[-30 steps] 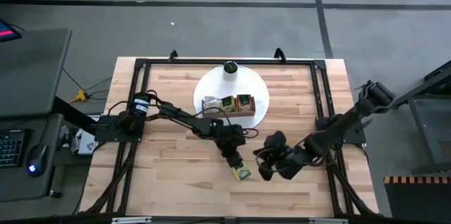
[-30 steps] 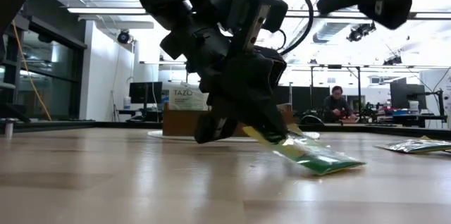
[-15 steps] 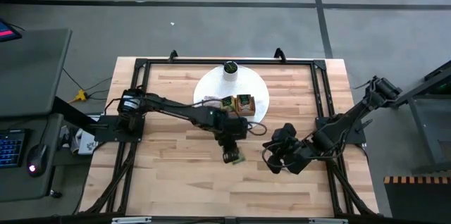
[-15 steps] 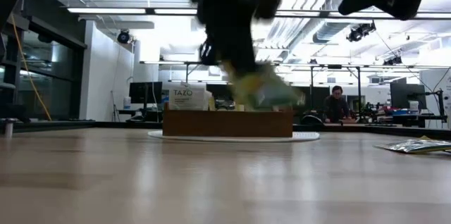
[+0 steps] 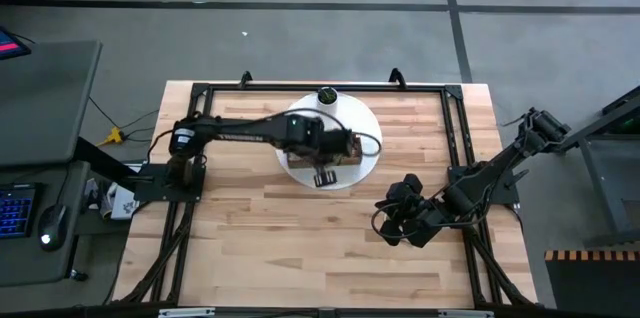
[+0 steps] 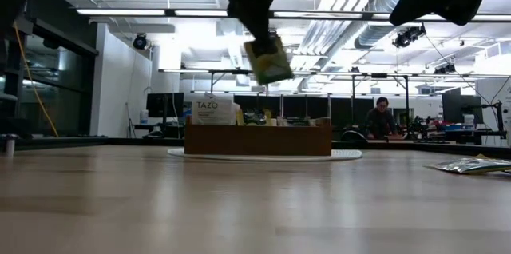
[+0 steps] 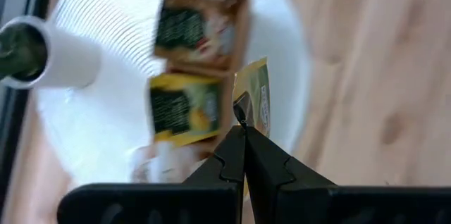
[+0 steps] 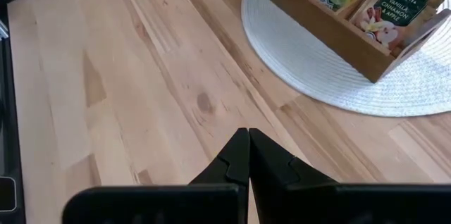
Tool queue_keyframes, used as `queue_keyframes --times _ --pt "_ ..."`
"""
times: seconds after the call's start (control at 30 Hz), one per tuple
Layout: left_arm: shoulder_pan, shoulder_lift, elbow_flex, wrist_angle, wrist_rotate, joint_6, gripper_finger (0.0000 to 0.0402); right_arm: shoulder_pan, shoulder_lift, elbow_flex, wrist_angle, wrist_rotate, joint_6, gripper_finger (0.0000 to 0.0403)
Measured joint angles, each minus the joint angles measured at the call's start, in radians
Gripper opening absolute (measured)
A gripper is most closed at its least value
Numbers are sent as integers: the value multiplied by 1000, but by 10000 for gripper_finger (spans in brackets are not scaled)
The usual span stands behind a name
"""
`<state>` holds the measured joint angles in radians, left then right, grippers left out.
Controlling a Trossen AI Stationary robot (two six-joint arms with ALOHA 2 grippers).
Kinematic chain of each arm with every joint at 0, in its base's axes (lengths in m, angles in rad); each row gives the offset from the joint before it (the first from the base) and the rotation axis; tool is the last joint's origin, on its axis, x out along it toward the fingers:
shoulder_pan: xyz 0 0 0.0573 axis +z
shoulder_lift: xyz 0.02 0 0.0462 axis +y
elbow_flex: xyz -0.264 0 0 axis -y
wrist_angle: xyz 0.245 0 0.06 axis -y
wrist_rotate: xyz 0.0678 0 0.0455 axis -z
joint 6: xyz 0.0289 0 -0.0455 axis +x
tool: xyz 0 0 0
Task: Pick & Place Tea
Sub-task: Put the yellow tea bag into the middle section of the wooden organizer
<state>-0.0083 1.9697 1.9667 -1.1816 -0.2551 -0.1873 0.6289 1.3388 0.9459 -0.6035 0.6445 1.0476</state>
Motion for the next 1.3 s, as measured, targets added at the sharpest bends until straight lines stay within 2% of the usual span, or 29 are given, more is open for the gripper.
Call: queue_keyframes --times 0.17,0.43,0.6,0.77,0.83,0.93,1.0,1.3 --pt "58 1 -1 -48 -32 74 0 0 0 0 -4 0 -1 0" --pt "117 20 -2 -41 -24 148 0 0 0 0 -8 -2 -1 0" --pt "115 59 -3 37 -31 217 0 0 0 1 -13 1 -1 0" --pt "115 109 -2 32 -19 235 0 0 1 1 -19 1 -1 0" --pt "115 118 -10 -19 -21 237 0 0 1 1 -20 2 3 0" --pt "115 153 -2 38 -29 242 0 0 1 1 -21 1 7 0" --pt "120 160 -10 -4 -29 244 0 0 1 1 -22 0 9 0" --pt "121 156 -6 2 -64 268 0 0 0 1 -26 0 18 0"
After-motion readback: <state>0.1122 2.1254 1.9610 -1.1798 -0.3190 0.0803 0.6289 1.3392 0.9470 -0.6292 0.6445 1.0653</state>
